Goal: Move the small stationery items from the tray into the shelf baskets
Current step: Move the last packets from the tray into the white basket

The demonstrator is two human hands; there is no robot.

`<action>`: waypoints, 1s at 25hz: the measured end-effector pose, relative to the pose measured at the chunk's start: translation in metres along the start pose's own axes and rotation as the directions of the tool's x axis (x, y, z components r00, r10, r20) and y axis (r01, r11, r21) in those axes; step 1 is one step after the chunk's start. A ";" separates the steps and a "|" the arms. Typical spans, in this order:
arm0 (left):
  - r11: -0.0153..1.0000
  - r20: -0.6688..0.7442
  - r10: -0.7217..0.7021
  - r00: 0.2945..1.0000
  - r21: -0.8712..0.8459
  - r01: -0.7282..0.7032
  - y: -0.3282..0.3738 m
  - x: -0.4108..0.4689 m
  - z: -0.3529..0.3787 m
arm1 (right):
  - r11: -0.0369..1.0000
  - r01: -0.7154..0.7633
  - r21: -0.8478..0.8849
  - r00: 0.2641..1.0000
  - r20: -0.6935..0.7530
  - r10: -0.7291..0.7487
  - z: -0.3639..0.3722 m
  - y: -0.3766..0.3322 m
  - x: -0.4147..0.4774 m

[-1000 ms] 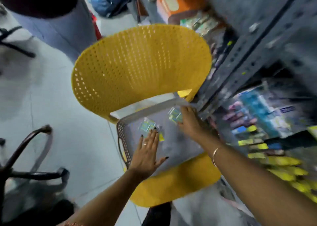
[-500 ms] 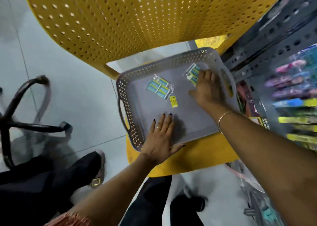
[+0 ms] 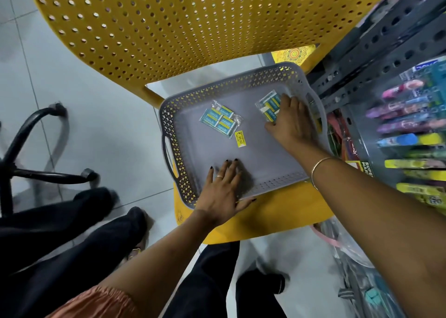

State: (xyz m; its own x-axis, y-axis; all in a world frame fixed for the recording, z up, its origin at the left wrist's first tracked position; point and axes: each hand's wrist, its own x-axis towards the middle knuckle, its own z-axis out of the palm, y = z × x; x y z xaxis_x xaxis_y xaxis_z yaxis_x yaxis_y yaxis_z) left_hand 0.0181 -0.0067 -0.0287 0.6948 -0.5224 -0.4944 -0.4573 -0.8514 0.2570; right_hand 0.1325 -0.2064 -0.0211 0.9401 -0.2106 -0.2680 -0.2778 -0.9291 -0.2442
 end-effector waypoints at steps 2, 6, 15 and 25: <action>1.000 0.017 -0.004 1.000 0.018 0.004 0.000 -0.001 -0.005 | 0.999 0.037 0.014 0.999 -0.017 -0.037 -0.018 0.001 -0.009; 0.998 0.013 -0.009 1.000 0.066 0.009 0.010 -0.006 -0.030 | 0.993 0.086 0.075 0.993 -0.082 -0.080 -0.077 -0.002 -0.035; 0.995 -0.280 0.081 0.957 -0.028 -0.092 0.102 -0.050 -0.176 | 0.968 0.178 0.178 0.954 -0.274 -0.125 -0.289 0.002 -0.147; 0.841 -0.490 0.536 0.688 0.235 -0.488 0.271 -0.107 -0.338 | 0.970 0.059 0.235 0.844 -0.531 0.078 -0.486 0.062 -0.324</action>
State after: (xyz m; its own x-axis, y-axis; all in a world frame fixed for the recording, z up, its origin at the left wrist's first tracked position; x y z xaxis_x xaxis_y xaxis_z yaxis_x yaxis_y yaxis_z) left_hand 0.0077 -0.1975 0.3739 0.5045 -0.8388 0.2045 -0.8540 -0.4498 0.2616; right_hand -0.0933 -0.3434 0.5030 0.8765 -0.4113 0.2500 -0.2605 -0.8421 -0.4722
